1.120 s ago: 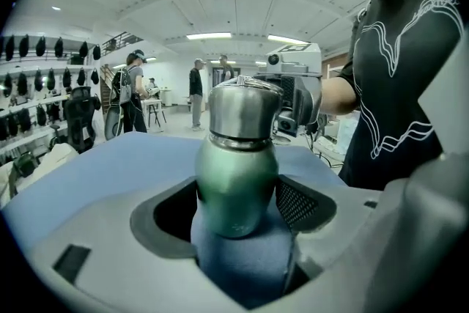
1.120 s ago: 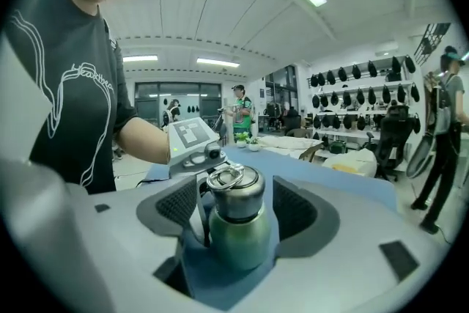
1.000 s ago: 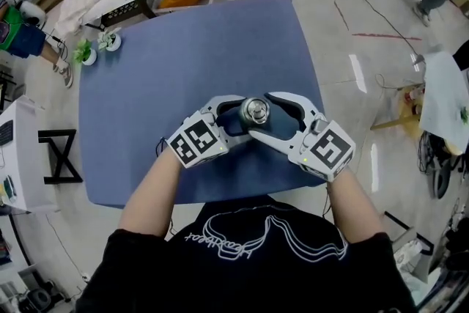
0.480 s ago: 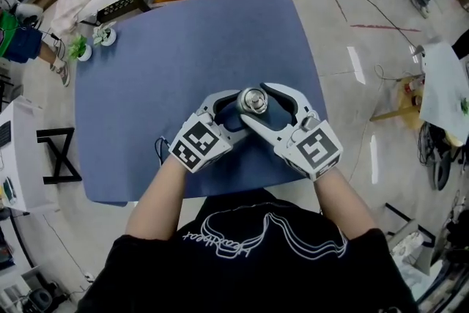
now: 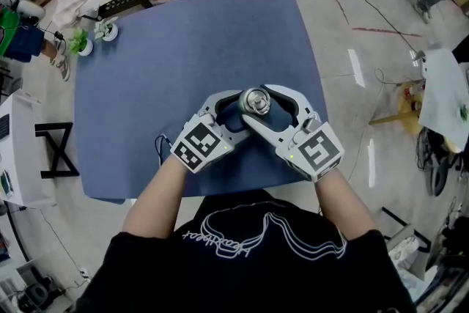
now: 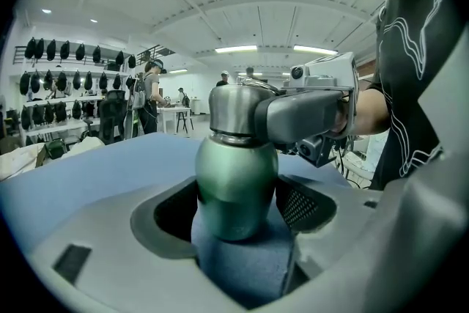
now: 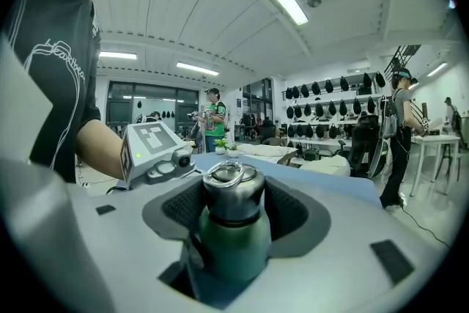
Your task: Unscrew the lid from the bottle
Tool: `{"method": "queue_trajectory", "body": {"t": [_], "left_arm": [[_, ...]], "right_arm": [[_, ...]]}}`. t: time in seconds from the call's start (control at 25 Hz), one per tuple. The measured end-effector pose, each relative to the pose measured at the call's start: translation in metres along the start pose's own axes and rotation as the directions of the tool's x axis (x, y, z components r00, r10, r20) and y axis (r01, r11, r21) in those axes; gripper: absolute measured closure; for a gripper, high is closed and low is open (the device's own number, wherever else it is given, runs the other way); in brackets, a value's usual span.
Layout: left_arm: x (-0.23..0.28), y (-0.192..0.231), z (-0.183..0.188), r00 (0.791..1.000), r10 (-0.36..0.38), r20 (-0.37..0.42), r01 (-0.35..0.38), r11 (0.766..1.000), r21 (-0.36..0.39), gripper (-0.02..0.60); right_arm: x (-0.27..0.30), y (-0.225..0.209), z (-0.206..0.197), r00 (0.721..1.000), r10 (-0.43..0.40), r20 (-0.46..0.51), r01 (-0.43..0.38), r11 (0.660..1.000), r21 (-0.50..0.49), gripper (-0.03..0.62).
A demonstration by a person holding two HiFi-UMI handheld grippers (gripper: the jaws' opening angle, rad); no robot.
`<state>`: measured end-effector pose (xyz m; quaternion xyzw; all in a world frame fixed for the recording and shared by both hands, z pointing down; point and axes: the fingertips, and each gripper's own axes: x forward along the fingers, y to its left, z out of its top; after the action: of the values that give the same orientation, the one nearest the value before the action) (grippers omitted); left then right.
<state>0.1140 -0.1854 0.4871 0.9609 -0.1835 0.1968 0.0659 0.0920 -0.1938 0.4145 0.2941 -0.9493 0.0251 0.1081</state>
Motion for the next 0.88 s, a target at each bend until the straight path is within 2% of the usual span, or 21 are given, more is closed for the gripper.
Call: {"method": "queue_trajectory", "body": {"t": [0.28,0.48,0.64,0.88], "left_arm": [[-0.0012,0.0017,-0.0006,0.998,-0.058,-0.005,0.058,0.998,0.03,0.256],[-0.0001,0.0046,-0.0014,0.992,-0.123,-0.02,0.124,0.991,0.06,0.256],[0.0005,0.0063,-0.0036,0.981,-0.19,-0.046,0.193,0.977,0.089,0.256],[-0.001,0.0058,-0.0034,0.956,-0.28,-0.088,0.289,0.948,0.132,0.256]], "right_arm": [[0.0027,0.0019,-0.0003,0.993,0.114,-0.027,-0.115,0.993,-0.037,0.332],[0.0051,0.0007,-0.0019,0.973,0.224,-0.055,-0.226,0.973,-0.039,0.332],[0.007,0.0007,-0.005,0.945,0.315,-0.09,-0.32,0.946,-0.053,0.332],[0.0063,0.0028,-0.0046,0.885,0.438,-0.159,-0.454,0.887,-0.082,0.332]]}}
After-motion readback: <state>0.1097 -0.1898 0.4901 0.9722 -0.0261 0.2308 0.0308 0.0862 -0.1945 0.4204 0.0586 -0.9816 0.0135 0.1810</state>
